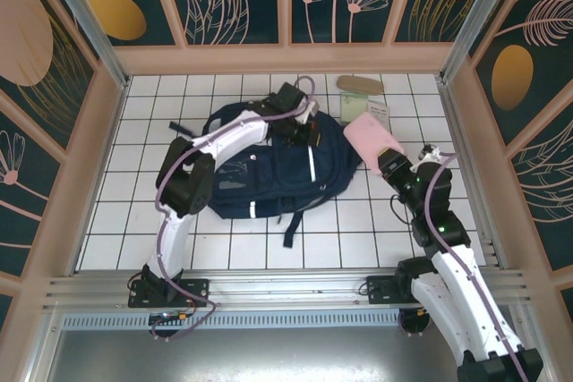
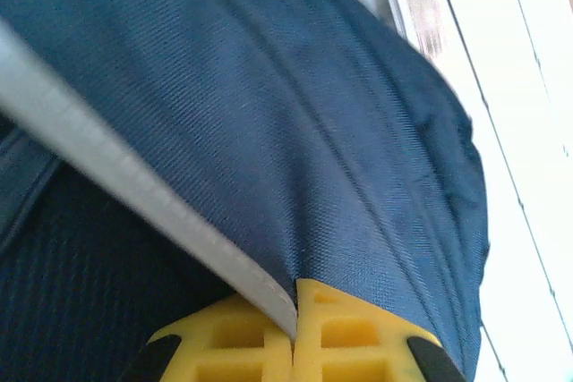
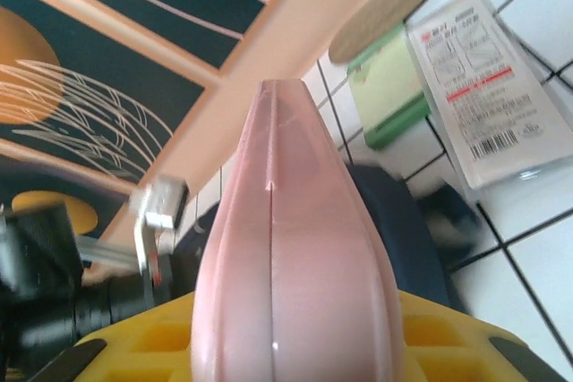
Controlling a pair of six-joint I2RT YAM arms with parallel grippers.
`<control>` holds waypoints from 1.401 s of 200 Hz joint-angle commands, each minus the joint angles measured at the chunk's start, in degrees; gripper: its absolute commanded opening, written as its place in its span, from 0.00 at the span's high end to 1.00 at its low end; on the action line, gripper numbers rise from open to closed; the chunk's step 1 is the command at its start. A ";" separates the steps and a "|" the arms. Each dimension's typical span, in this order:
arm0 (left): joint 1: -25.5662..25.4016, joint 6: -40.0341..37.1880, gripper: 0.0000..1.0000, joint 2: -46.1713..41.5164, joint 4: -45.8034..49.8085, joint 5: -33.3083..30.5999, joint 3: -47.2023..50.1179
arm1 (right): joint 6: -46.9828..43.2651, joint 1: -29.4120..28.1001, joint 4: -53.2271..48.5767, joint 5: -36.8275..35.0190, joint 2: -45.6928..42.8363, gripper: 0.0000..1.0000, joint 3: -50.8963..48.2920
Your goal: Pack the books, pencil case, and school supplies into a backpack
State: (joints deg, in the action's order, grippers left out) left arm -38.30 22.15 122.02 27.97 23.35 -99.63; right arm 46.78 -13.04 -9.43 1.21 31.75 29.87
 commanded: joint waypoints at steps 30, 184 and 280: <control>4.32 -0.98 1.00 -23.37 -0.15 4.19 20.49 | -3.49 0.40 0.96 0.15 1.20 0.72 3.00; 21.74 15.55 1.00 -35.86 -16.36 35.62 18.65 | 2.60 -5.61 26.69 36.89 17.01 0.73 -2.88; 22.39 20.20 1.00 -35.38 -21.85 36.03 17.50 | 10.40 -24.24 49.55 27.90 50.91 0.73 8.63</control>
State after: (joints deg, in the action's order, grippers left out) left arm -16.47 40.03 89.10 16.78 54.24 -77.47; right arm 53.93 -33.36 28.27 31.51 75.81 33.17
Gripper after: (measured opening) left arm 0.064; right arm 0.326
